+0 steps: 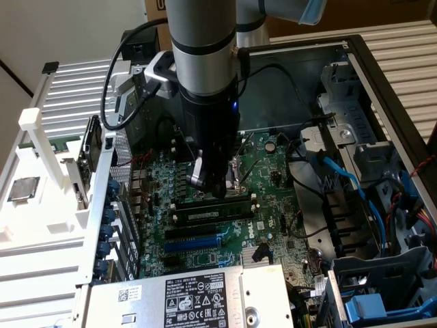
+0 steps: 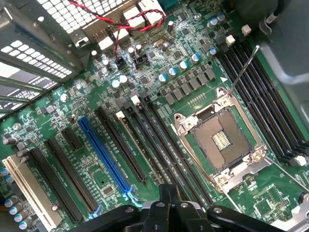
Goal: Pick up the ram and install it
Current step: 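Press down the ram until it locks into place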
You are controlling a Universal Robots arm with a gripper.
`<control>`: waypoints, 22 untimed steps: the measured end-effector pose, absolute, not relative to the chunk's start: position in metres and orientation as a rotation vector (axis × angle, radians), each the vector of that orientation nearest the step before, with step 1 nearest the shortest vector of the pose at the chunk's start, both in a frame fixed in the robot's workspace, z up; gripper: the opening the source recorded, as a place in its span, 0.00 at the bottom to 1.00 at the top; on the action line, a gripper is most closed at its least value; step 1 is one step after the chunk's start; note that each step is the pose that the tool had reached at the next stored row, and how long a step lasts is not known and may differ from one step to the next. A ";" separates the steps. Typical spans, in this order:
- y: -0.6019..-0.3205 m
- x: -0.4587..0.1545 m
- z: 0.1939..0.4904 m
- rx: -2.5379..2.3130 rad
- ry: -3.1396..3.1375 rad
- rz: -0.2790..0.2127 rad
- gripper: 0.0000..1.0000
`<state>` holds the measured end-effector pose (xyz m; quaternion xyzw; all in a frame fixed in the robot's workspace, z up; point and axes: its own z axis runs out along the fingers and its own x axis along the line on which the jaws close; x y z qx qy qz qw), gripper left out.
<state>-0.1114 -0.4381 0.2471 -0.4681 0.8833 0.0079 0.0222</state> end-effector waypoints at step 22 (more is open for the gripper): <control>-0.438 -0.111 0.247 -0.981 2.936 0.013 0.11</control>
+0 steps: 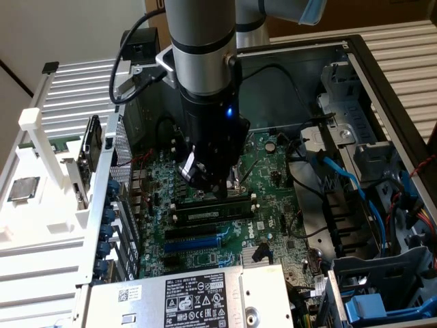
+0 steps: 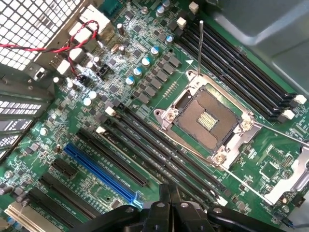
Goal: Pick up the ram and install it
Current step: 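Press down the ram until it locks into place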
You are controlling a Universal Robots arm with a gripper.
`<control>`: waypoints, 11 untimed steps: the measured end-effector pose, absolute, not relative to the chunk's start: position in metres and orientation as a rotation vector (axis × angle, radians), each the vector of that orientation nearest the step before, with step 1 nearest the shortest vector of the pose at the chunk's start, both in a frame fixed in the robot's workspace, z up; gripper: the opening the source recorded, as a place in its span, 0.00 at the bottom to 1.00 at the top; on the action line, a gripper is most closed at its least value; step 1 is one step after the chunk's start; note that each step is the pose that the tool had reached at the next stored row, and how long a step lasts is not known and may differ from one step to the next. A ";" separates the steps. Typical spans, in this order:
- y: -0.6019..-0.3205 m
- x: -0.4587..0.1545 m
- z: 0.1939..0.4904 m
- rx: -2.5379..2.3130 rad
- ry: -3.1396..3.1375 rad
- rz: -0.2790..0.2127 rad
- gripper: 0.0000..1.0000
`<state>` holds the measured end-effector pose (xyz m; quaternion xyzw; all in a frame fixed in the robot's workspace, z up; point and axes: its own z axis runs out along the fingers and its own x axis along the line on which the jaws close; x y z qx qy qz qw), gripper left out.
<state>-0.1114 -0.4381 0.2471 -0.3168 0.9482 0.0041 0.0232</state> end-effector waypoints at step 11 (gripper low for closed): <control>-0.438 -0.111 0.247 -0.719 3.010 0.006 0.11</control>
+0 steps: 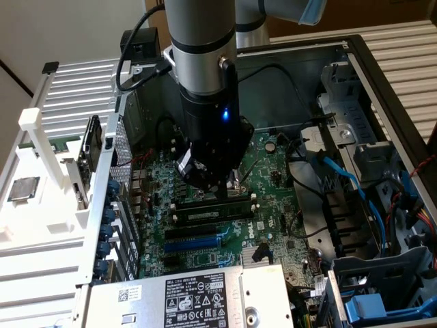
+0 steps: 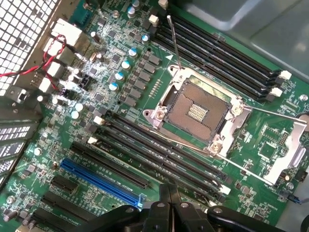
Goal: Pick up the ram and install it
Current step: 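Press down the ram until it locks into place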
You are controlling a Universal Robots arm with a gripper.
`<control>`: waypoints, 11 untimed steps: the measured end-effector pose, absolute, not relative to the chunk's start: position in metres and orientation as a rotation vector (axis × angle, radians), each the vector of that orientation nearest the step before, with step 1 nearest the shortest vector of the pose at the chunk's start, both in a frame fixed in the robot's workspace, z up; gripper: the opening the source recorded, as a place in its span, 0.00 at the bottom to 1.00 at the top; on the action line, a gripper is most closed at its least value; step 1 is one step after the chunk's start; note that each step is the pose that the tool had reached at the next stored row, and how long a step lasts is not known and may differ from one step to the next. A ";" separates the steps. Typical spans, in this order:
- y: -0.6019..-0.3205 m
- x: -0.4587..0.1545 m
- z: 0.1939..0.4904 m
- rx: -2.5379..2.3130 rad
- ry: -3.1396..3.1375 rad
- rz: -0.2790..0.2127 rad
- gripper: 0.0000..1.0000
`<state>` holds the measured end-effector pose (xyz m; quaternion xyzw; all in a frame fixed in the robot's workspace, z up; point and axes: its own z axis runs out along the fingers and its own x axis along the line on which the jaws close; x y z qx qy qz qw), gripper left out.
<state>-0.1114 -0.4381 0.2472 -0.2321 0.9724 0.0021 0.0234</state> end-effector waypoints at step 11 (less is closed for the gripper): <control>-0.438 -0.111 0.247 -0.484 3.056 0.001 0.11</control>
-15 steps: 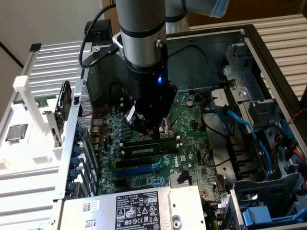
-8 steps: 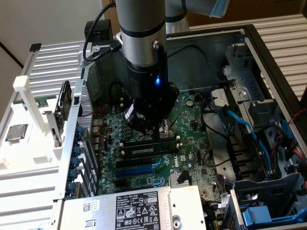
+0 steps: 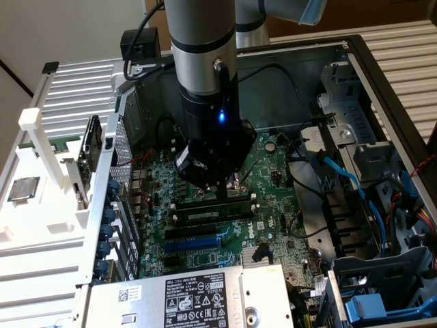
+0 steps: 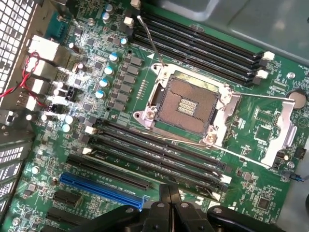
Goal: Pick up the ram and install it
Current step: 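Press down the ram until it locks into place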
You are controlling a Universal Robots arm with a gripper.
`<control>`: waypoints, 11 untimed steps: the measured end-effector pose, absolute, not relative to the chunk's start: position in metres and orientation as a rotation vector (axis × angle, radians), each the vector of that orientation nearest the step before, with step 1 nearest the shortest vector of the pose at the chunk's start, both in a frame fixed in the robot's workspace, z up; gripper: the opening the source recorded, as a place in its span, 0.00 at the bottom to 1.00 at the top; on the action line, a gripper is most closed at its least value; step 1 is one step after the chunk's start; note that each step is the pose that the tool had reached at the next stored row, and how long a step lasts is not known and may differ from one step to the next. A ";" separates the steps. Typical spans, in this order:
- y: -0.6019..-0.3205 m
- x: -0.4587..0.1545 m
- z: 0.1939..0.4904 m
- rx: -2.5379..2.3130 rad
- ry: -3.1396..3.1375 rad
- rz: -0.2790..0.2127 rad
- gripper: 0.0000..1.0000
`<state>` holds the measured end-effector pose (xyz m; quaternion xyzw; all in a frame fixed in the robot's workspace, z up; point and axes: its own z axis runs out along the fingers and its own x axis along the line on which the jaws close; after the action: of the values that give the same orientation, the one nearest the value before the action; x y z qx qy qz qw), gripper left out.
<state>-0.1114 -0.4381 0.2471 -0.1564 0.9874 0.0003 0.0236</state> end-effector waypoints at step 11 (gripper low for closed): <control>-0.438 -0.111 0.247 -0.275 3.082 -0.004 0.11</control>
<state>-0.1114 -0.4381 0.2471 -0.0888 0.9958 -0.0013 0.0235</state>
